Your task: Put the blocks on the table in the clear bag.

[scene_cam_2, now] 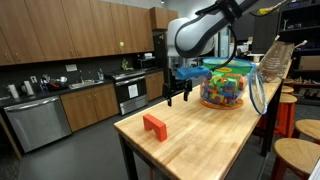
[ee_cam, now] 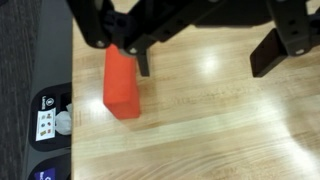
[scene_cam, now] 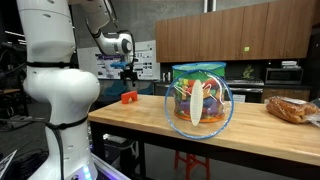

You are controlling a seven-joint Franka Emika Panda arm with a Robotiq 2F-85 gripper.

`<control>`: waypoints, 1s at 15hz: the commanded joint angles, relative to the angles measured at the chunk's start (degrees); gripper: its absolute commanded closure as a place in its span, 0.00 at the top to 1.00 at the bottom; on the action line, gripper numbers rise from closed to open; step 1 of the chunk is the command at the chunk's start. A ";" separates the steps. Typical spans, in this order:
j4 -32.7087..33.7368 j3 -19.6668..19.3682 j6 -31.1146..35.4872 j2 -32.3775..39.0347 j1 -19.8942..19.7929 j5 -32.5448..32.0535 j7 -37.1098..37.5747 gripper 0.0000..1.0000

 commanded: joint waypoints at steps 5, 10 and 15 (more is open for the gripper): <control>0.97 2.41 5.47 7.02 3.76 0.96 0.30 1.00; 3.07 2.44 8.04 11.61 5.52 1.07 -0.04 1.00; 6.01 1.78 10.33 14.95 6.50 -0.26 0.18 1.00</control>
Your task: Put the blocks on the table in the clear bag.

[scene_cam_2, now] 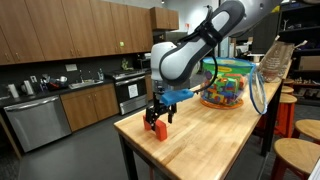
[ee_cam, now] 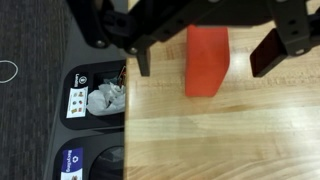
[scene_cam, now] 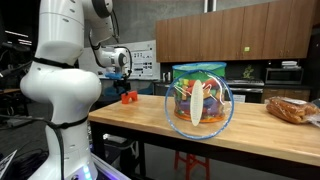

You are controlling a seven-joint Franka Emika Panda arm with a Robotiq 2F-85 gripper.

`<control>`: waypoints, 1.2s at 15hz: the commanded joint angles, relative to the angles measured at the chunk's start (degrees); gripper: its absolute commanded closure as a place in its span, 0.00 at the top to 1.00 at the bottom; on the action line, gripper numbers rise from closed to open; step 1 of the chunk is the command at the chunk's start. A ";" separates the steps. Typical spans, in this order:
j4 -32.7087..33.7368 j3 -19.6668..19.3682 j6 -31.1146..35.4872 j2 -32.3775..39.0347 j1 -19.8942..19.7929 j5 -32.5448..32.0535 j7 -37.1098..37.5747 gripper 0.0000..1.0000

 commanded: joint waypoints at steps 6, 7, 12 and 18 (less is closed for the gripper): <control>4.51 -2.40 1.80 4.81 1.58 -3.45 0.45 0.74; 4.54 -2.72 1.75 4.93 1.65 -3.91 0.44 0.69; 5.22 -3.89 0.63 3.38 1.71 -6.05 0.62 0.29; 6.28 -5.28 -2.52 -2.76 -0.02 -6.29 -0.58 0.15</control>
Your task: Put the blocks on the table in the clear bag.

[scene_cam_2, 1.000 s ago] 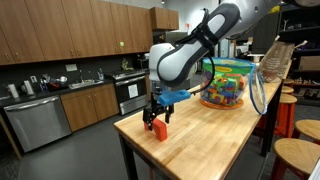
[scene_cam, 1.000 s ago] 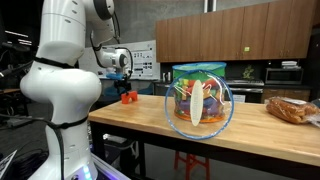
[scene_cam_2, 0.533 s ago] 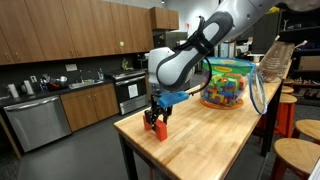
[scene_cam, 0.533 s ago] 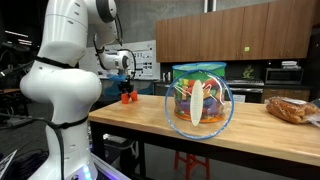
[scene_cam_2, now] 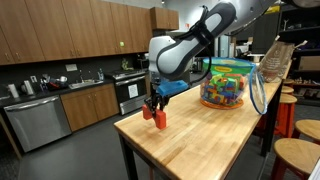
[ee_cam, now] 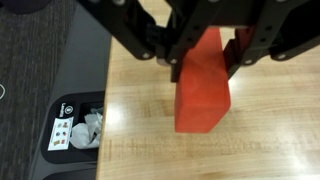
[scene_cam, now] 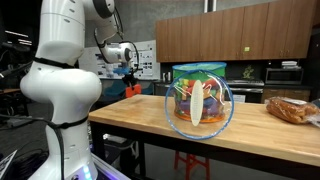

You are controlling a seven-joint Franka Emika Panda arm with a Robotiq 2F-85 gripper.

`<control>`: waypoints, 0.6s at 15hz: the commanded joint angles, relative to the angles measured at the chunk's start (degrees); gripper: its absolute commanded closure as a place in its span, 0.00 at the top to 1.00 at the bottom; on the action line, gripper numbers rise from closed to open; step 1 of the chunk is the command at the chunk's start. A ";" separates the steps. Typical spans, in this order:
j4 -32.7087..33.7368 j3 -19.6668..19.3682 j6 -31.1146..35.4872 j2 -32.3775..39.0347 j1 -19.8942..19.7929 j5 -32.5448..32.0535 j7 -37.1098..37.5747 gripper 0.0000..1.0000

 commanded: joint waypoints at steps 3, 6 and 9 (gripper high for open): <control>0.35 -2.25 -5.54 -9.12 -2.59 -0.85 -1.37 0.15; 1.76 -3.13 -10.24 -13.45 -5.13 -0.44 -3.04 0.15; 3.41 -3.84 -14.23 -16.89 -7.61 -0.61 -4.47 0.15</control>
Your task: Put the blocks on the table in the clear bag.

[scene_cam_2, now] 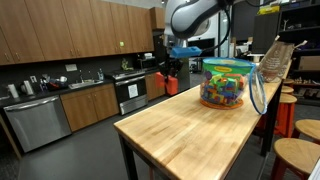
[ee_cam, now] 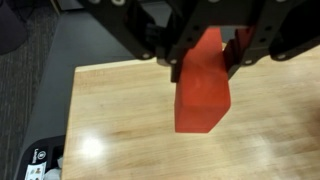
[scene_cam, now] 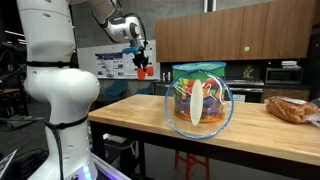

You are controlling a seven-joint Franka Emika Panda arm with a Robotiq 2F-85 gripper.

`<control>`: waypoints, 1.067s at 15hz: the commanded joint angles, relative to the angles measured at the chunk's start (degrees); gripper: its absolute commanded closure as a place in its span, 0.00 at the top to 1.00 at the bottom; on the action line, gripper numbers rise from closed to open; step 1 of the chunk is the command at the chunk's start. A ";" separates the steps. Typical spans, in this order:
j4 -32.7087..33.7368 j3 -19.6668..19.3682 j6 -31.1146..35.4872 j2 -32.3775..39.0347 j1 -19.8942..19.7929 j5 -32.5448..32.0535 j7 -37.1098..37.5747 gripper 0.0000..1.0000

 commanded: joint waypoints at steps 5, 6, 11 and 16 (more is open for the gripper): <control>3.74 -1.59 -6.76 -6.65 -5.59 -2.79 -1.91 0.15; 4.48 -1.93 -7.16 -6.88 -6.40 -3.47 -1.92 0.15; 9.15 -4.65 -11.71 -6.34 -10.02 -5.05 -3.72 0.15; 13.82 -7.94 -16.42 -5.57 -13.57 -6.54 -4.01 0.15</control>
